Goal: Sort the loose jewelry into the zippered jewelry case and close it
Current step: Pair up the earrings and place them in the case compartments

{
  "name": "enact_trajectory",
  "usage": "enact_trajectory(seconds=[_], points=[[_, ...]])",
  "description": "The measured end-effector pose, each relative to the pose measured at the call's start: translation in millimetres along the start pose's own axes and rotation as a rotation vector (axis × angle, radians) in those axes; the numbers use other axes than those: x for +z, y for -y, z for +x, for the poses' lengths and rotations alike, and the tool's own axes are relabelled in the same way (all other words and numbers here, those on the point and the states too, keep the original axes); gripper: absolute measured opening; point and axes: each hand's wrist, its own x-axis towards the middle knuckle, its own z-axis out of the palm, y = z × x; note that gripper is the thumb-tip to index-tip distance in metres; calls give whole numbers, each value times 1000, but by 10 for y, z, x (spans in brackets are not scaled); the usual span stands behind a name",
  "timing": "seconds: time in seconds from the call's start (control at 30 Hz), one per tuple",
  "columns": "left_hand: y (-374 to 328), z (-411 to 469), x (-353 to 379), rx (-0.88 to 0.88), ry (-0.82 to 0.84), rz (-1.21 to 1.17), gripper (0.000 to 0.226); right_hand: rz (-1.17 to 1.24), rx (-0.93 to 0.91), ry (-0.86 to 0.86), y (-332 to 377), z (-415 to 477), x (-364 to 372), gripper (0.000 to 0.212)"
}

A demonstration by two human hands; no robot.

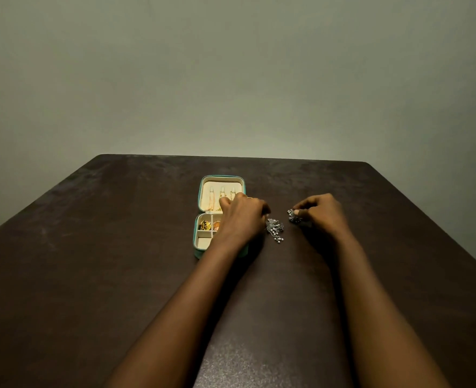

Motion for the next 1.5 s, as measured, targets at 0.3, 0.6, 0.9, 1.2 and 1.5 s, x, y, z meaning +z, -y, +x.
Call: enact_trajectory(seconds=[0.3, 0.6, 0.9, 1.2, 1.5], points=[[-81, 73, 95, -82, 50, 101, 35, -77, 74, -200, -121, 82, -118, 14], [-81, 71, 138, -85, 16, 39, 25, -135, -16, -128, -123, 64, -56, 13], [-6, 77, 65, -262, -39, -249, 23, -256, -107, -4, -81, 32, 55, 11], [141, 65, 5, -231, -75, -769, 21, 149, -9, -49, -1, 28, 37, 16], [147, 60, -3, -219, -150, -903, 22, 820, 315, 155, 50, -4, -62, 19]])
